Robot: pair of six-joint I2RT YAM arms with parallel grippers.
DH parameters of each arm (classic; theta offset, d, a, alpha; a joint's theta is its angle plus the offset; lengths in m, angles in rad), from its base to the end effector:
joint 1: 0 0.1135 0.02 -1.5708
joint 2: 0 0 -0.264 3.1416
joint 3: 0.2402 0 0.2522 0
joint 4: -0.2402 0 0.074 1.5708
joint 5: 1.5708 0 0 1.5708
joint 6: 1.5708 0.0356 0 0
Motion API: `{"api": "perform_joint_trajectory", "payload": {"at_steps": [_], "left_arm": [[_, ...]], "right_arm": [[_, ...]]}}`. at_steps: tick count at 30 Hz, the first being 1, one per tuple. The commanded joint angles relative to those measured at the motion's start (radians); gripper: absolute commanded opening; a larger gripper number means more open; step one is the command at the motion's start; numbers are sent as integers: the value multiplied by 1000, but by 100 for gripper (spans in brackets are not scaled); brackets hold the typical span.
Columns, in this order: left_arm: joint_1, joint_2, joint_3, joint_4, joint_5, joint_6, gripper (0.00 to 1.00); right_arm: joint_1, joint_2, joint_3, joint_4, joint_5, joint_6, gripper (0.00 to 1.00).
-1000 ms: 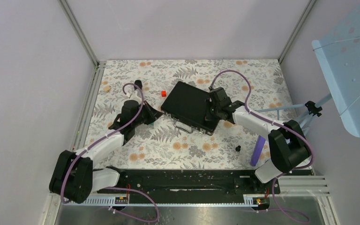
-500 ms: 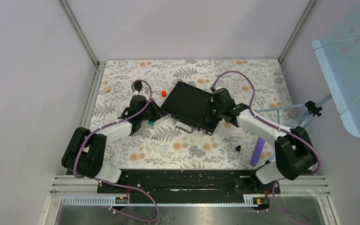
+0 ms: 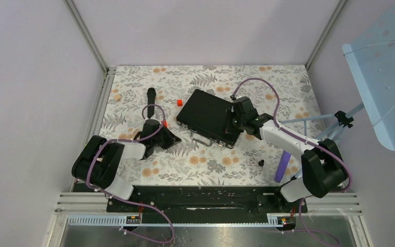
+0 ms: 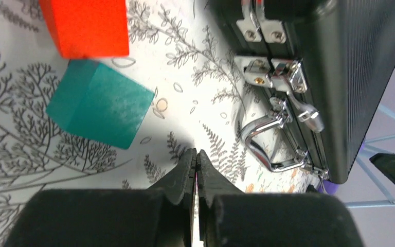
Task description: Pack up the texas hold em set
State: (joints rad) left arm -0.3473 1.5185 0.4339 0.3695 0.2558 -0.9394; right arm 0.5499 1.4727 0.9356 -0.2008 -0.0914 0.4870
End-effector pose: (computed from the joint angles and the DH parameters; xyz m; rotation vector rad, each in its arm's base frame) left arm 0.2373 -0.0955 0.1175 -0.5761 2.3803 -0.9204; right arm 0.2680 0.1681 0.2288 -0.1234 2.3864 0.6186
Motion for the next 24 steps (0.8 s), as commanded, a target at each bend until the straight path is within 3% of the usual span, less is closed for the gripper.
{"api": "perform_joint_trajectory", "payload": {"at_steps": [1,6,15,19,24], "left_arm": [[1,68,-21,56,-38,-21,0],[0,4,-13,41,-23,-13,0],[-1,-362,10,12,-5,32,0],[1,-321,105,-79,-21,70,0],[4,-164,120,-17,5,43,0]], "right_arm": [[0,-5,10,7,-4,5,1],[1,-20,7,-4,13,-8,1],[1,-14,6,-4,13,-9,1],[1,-12,9,-5,8,-5,1],[1,-16,8,-9,16,-9,1]]}}
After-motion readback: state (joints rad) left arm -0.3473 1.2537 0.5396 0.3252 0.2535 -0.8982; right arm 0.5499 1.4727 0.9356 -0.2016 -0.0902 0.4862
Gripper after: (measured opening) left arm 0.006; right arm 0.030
